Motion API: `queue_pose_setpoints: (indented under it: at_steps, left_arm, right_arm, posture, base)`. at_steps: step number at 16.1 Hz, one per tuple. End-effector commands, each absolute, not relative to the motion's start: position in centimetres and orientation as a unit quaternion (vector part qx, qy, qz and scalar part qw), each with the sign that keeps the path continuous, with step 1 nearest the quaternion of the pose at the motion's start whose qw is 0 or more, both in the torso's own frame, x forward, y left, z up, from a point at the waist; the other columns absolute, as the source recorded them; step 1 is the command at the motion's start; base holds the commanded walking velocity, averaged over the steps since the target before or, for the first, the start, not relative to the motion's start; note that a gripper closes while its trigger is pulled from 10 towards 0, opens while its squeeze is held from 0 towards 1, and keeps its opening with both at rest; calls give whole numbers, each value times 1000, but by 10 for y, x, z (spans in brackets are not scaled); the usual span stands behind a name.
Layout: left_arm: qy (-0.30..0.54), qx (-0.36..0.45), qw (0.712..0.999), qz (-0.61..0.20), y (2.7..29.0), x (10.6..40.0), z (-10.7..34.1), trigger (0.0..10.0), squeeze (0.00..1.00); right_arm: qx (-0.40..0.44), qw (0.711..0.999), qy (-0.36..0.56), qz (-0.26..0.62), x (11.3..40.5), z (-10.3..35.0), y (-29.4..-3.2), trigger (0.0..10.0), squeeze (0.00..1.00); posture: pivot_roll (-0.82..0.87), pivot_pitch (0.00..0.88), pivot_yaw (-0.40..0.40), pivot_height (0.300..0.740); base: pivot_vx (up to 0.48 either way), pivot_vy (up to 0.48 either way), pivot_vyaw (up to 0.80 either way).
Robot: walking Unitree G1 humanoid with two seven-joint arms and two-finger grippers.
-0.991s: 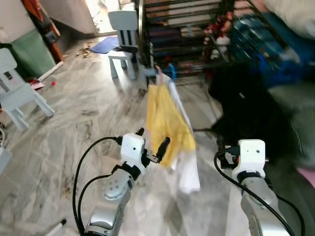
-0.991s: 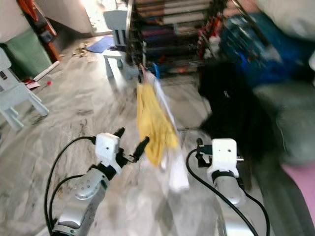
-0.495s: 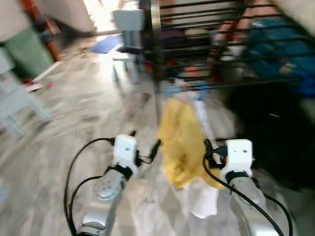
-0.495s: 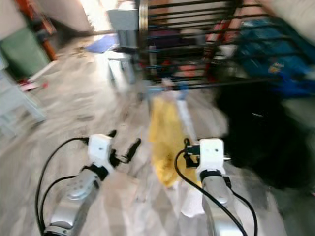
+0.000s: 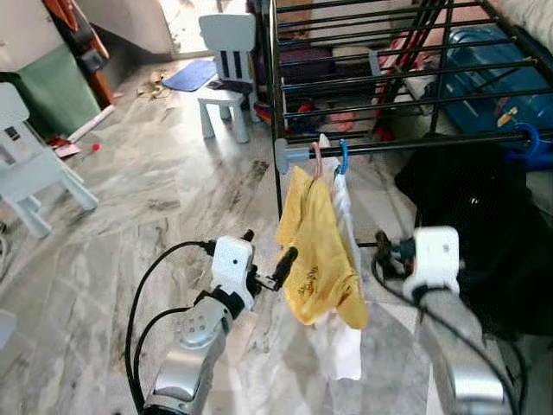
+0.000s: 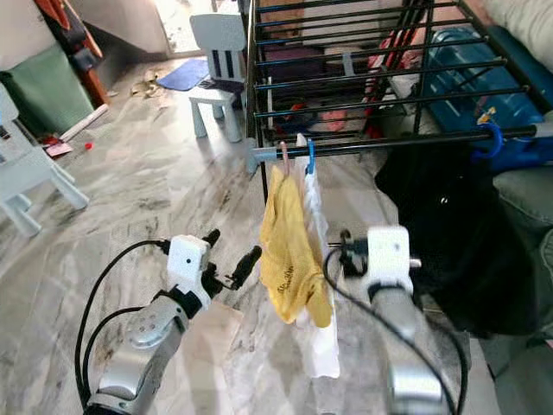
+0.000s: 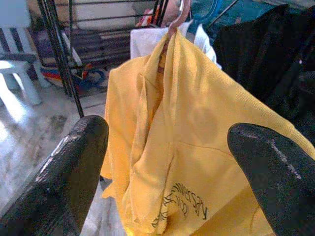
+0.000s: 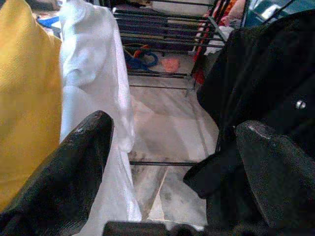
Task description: Hang hanger
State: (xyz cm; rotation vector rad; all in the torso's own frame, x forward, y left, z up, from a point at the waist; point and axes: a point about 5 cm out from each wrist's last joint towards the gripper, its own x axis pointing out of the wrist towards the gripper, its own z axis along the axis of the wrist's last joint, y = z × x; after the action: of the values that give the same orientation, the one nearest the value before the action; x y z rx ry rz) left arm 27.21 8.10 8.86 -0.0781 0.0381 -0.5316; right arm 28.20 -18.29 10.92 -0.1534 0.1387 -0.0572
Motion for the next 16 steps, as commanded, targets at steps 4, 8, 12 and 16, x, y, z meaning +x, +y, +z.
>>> queue_pose_setpoints:
  at_steps: [4,8,12,16]
  left_arm:
    - [31,-51,966,-252,87,277,89,10000,0]
    - [26,-42,961,-270,83,278,91,10000,0]
    - [24,-41,961,-272,83,275,89,10000,0]
    - [17,-51,956,-287,80,273,90,10000,0]
  right_arm:
    - [-64,994,85,-37,277,102,-181,10000,0]
    - [-63,994,84,-40,271,99,-175,10000,0]
    - [-67,994,74,-48,273,102,-176,10000,0]
    - [-72,994,65,-56,275,105,-179,10000,0]
  posture:
    - [-186,124,127,740]
    - [-192,129,134,740]
    - [-175,101,113,740]
    - [-176,94,111,740]
  base:
    - [0,120,-200]
    - [0,416,-750]
    - [0,62,0]
    - [151,0,0]
